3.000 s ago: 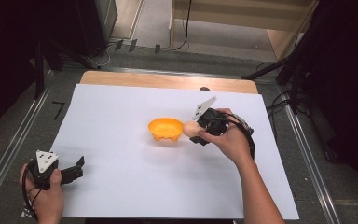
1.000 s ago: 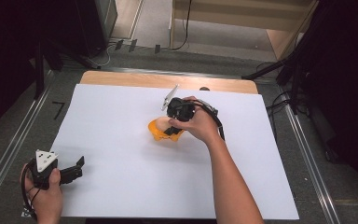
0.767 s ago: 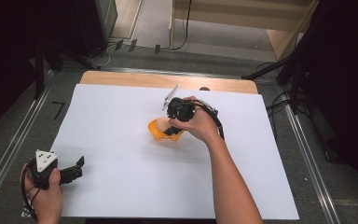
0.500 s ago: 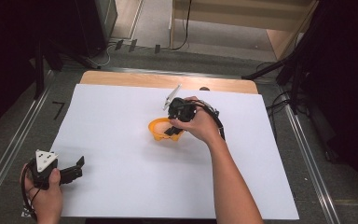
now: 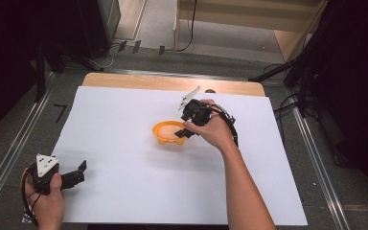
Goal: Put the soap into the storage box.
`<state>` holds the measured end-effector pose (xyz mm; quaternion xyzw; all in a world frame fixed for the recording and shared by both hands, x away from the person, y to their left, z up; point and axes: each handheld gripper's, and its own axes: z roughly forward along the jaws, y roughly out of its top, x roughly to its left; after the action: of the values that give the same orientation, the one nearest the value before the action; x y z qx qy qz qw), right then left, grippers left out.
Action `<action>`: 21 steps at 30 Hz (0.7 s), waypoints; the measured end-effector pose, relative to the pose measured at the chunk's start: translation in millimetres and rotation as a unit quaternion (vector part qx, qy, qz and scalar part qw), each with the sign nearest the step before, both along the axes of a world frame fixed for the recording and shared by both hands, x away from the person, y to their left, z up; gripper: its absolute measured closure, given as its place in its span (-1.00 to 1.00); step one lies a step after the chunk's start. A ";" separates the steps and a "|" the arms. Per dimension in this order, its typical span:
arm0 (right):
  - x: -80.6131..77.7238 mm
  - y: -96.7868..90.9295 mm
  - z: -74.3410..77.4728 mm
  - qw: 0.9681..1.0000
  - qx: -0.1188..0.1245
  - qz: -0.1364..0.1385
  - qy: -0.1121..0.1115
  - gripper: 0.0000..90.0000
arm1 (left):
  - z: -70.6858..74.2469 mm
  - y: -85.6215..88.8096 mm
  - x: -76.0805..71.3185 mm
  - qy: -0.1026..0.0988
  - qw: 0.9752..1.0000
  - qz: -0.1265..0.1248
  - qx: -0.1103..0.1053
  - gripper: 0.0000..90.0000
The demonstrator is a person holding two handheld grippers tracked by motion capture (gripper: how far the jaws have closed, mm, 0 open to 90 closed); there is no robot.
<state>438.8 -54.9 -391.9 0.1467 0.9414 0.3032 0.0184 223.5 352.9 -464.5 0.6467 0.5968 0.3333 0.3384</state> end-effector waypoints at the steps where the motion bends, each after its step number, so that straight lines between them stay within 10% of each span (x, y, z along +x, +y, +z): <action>1: -1.7 -2.5 0.7 1.000 0.004 -0.011 0.000 -0.46 | 0.1 0.1 0.1 0.000 1.000 0.000 0.000 -1.00; 21: -22.1 -57.0 -4.6 0.990 0.051 -0.129 -0.004 -0.71 | 0.0 -0.6 0.5 0.003 1.000 0.000 0.003 -1.00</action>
<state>416.7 -111.9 -396.6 0.2665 0.8978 0.3465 0.0536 223.9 352.3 -464.6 0.6486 0.5967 0.3332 0.3350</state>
